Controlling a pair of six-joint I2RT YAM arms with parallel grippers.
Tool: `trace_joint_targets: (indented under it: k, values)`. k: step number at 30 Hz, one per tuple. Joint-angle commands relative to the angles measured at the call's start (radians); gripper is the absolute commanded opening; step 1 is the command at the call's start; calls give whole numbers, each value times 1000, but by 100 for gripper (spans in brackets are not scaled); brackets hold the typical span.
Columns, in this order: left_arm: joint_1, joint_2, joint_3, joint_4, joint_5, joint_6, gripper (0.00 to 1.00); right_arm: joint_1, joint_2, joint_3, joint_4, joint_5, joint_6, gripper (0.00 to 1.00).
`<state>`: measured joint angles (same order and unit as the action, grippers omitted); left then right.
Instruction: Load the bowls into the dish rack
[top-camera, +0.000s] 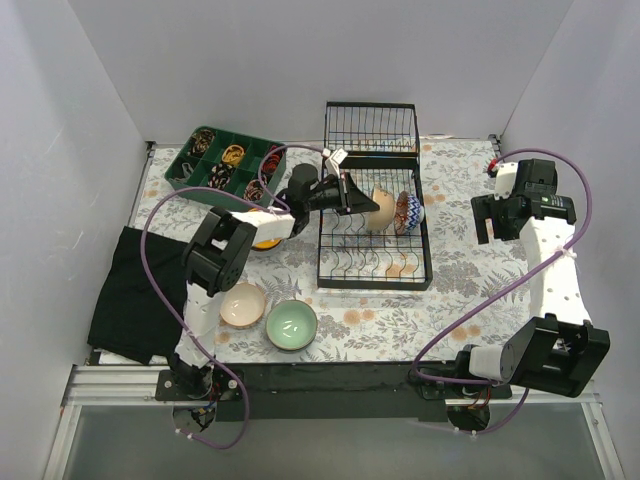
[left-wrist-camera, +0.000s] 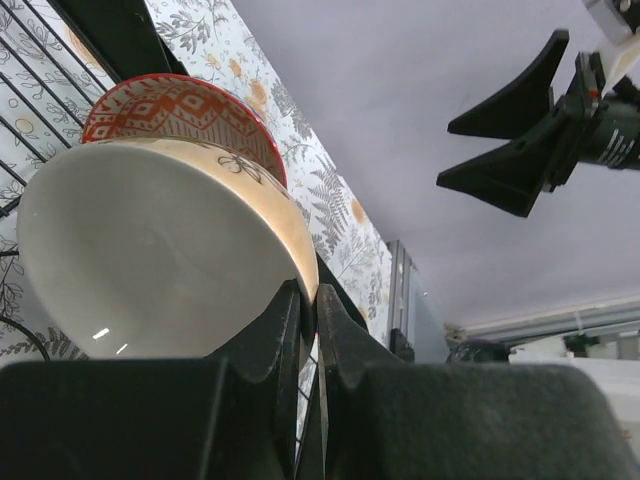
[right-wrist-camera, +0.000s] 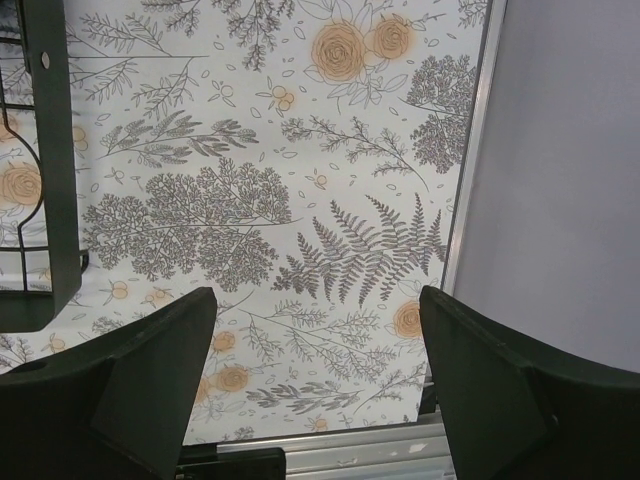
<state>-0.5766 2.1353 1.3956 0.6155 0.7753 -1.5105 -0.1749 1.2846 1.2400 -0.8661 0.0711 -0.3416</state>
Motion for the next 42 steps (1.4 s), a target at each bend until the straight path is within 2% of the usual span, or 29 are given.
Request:
trace_joint_targets:
  k: [1, 16, 22, 29, 32, 42]
  values:
    - [-3, -5, 42, 246, -1, -169, 0, -3, -8, 53, -25, 42, 13, 91]
    - [-22, 182, 175, 339, -27, -350, 0, -5, 28, 50, -47, 65, 38, 91]
    - [-26, 215, 187, 429, -18, -456, 0, -3, 50, 56, -70, 73, 36, 90]
    - [-26, 245, 145, 648, -5, -609, 0, -3, 65, 38, -70, 67, 44, 90]
    - [-31, 258, 129, 696, -19, -629, 0, -3, 78, 48, -79, 68, 44, 90]
    - [-43, 299, 138, 633, -56, -631, 0, 0, 114, 81, -88, 58, 46, 89]
